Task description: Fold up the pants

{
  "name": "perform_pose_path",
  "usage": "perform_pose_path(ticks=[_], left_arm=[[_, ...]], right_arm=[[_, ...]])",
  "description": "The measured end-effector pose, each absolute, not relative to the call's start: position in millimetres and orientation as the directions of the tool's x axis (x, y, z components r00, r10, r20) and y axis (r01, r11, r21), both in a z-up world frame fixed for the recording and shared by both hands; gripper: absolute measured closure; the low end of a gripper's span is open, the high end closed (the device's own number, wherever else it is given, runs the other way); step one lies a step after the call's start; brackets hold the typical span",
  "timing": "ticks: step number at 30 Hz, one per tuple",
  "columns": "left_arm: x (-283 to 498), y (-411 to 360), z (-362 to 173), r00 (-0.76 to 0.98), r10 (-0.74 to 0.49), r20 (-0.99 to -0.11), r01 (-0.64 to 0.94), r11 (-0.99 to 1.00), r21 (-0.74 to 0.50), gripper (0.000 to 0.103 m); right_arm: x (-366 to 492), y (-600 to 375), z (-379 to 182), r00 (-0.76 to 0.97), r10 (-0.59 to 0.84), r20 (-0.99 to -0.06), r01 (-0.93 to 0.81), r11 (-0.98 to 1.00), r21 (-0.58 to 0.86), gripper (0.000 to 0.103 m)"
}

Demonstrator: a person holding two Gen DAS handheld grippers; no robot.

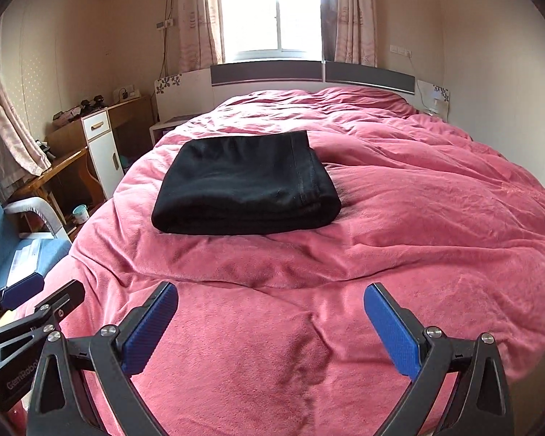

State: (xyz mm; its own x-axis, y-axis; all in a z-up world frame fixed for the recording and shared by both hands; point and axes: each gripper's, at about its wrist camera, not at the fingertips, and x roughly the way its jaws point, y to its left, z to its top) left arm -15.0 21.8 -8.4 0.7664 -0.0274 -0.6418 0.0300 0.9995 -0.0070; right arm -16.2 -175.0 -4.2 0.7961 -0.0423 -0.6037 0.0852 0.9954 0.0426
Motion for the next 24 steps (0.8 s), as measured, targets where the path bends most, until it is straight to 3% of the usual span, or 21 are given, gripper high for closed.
perform_pose_path(ticks=[24], left_arm=[[-12.6,23.0,-13.5,0.753,-0.021,-0.658,0.021,1.0,-0.008,0.038]], right_arm=[[-18.7,-173.4,-2.9,0.801,-0.027,-0.598,0.066,0.997,0.044,0.0]])
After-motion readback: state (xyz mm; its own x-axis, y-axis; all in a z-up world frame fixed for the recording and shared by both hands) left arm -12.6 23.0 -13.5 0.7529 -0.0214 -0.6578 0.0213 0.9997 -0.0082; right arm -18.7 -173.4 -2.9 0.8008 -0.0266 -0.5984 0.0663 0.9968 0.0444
